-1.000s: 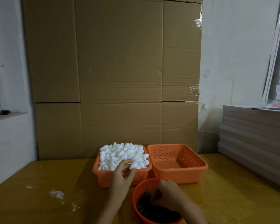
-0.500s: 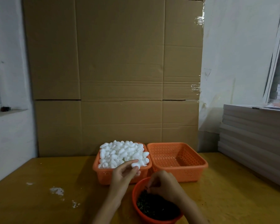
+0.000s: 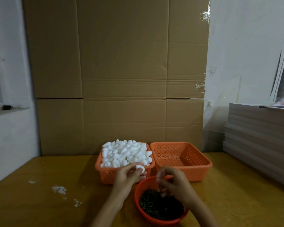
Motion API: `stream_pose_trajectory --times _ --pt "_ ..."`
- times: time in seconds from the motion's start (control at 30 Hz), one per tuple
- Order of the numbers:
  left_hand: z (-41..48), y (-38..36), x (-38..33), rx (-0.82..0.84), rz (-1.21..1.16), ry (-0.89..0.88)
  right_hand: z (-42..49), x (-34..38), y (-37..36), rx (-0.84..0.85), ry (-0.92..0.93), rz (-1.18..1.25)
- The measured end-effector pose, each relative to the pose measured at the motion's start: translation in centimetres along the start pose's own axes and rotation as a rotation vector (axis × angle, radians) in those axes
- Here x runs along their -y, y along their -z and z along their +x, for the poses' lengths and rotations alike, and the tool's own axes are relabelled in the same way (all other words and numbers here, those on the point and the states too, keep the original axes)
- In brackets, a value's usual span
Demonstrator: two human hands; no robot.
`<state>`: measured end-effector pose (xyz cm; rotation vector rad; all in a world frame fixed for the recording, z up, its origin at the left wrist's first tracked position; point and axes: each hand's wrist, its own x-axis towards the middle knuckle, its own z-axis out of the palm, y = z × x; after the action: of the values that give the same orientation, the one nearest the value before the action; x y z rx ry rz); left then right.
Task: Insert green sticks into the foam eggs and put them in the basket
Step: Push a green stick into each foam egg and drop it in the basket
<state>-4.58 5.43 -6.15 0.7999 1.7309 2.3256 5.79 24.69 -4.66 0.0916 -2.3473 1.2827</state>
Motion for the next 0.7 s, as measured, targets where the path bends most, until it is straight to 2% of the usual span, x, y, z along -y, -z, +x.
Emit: stream_pose_trajectory --times 0.17,0.43,0.7 --pt "-0.03 0.19 0.10 0.005 -0.043 0.034 -0.61 -0.06 0.67 -0.035 -0.003 0.039" --pt "0.10 0.71 0.22 -0.041 -0.031 0.067 -0.47 -0.03 0.52 -0.041 0.008 -0.166" --pt "0.13 0.69 0.16 -0.064 -0.074 0.073 -0.59 -0.16 0.50 -0.066 0.009 -0.188"
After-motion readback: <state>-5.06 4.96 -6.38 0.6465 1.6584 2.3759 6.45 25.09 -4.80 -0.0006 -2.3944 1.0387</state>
